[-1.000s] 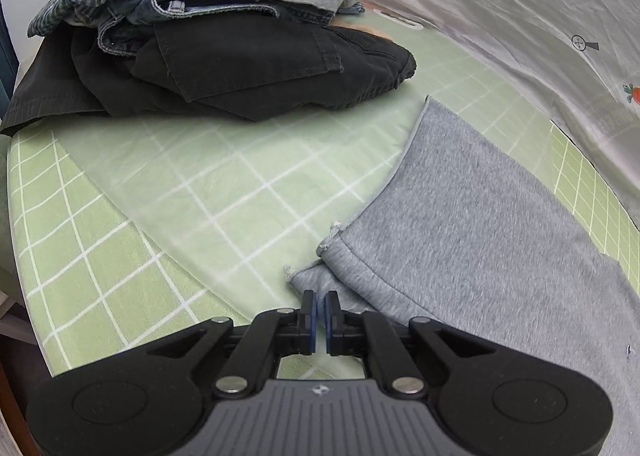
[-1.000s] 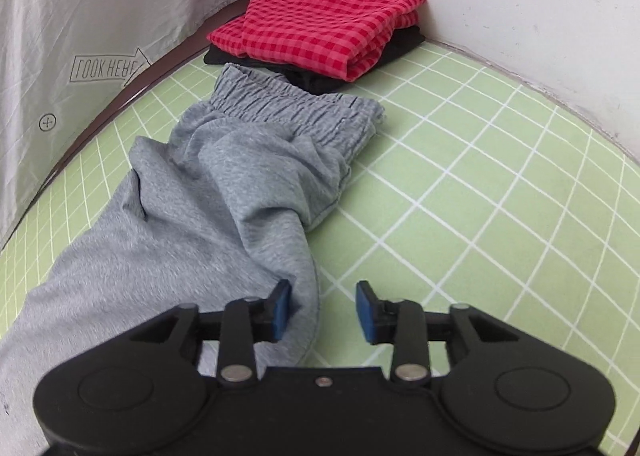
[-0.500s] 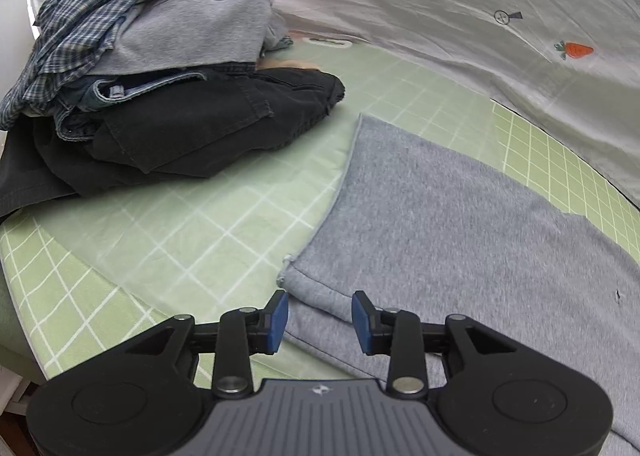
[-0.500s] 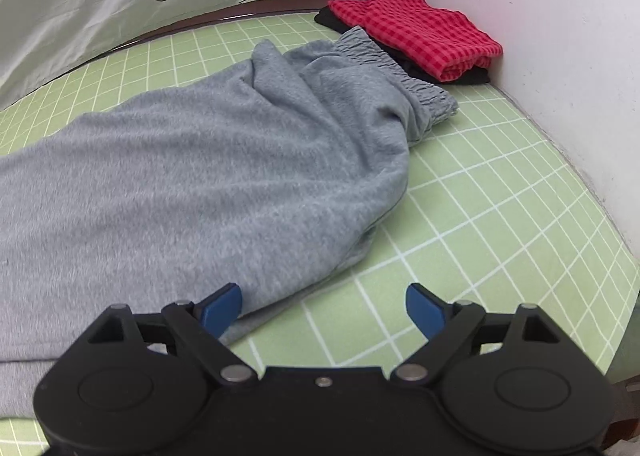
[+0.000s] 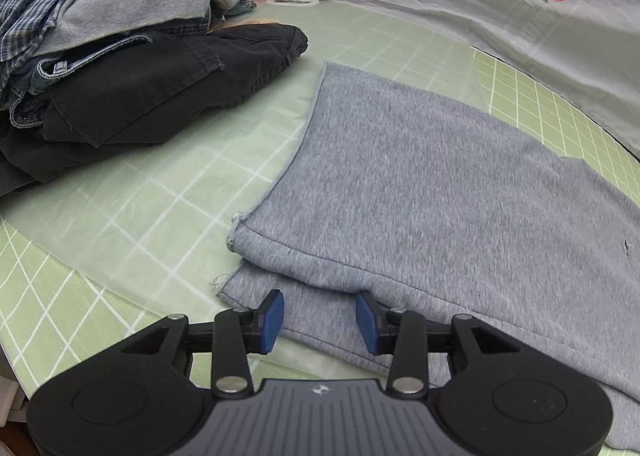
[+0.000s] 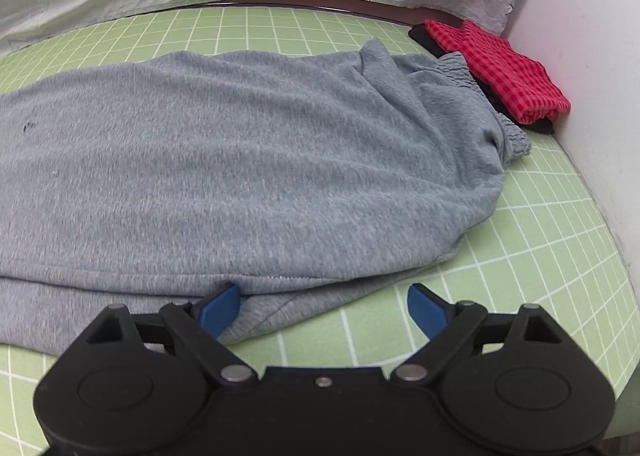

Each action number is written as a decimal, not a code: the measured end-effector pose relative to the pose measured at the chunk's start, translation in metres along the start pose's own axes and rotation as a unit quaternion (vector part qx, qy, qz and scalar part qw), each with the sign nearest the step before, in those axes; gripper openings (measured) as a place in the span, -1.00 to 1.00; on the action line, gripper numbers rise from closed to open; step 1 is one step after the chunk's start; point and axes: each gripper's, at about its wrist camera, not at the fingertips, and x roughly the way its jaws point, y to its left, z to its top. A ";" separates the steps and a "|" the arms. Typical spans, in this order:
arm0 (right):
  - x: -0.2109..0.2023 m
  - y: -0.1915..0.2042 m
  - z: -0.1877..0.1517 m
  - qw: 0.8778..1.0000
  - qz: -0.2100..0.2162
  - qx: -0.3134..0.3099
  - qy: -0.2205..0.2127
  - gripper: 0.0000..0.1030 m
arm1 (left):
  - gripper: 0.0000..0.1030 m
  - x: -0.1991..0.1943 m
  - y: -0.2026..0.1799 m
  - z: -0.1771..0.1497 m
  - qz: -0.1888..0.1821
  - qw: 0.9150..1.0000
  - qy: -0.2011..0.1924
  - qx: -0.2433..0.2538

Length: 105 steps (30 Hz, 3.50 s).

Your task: Fold clothes

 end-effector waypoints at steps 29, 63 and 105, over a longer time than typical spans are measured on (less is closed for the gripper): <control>-0.003 -0.032 0.018 0.924 0.224 0.304 0.060 0.01 | -0.42 0.001 0.056 0.025 -0.118 0.960 0.045 -0.251; 0.019 -0.021 0.026 0.953 0.128 0.267 0.056 -0.81 | -0.77 0.025 0.069 0.039 -0.091 0.955 0.052 -0.278; -0.010 -0.045 -0.007 0.952 0.130 0.271 0.051 -0.20 | 0.16 -0.010 0.059 0.003 0.016 0.985 0.005 -0.174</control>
